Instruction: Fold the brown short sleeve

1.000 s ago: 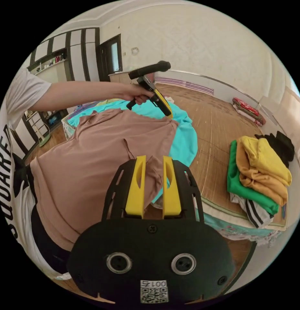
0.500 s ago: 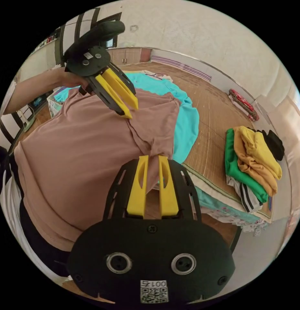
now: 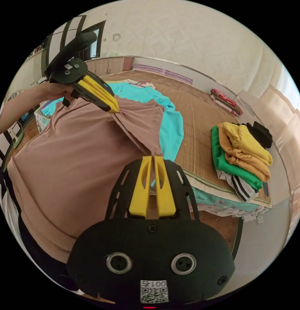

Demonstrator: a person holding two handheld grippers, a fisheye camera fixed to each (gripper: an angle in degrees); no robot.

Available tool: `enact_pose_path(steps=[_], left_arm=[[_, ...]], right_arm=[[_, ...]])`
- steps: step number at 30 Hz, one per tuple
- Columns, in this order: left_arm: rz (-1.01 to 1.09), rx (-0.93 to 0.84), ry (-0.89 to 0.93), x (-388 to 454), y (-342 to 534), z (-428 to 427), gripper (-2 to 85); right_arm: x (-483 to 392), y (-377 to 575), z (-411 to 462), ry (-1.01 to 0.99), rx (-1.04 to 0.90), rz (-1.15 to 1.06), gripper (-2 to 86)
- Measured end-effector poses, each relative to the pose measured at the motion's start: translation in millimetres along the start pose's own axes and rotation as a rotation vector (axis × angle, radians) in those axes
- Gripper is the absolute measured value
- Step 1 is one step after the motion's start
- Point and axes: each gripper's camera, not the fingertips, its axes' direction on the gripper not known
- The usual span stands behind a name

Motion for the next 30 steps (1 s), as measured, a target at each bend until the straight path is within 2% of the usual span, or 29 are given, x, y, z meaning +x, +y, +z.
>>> enact_pose_path(steps=[8,15,19,23,25,27,30], left_arm=[[0.040,-0.067,-0.005,12.0,45.7,1.4,-0.6],[0.002,-0.033,0.031,7.8,84.9,-31.6,1.2],[-0.076,-0.014,0.063,6.2,115.8,-51.1,1.9],[-0.276,-0.110,-0.079,1.4,177.7,-74.7,3.1],[-0.408,-0.132,-0.175,-5.5,215.6,-92.4,4.1],[-0.701,-0.138,-0.346,-22.5,277.1,-121.0,4.5],[-0.952,-0.070,-0.418,-41.5,348.8,-147.9,4.5]], right_arm=[[-22.0,-2.6,-6.1,-0.033,-0.077,-0.070,1.5],[-21.3,-42.8,-35.1,-0.163,0.024,-0.042,6.0],[-34.5,-66.5,-29.5,-0.116,0.007,-0.092,5.1],[-52.4,-79.9,-15.1,-0.091,-0.114,-0.165,2.8],[-55.4,-83.9,-24.9,-0.079,-0.111,-0.162,2.5],[-55.6,-94.7,-46.0,-0.078,-0.070,-0.127,2.4],[-63.0,-123.5,-69.9,-0.087,0.016,-0.132,2.9]])
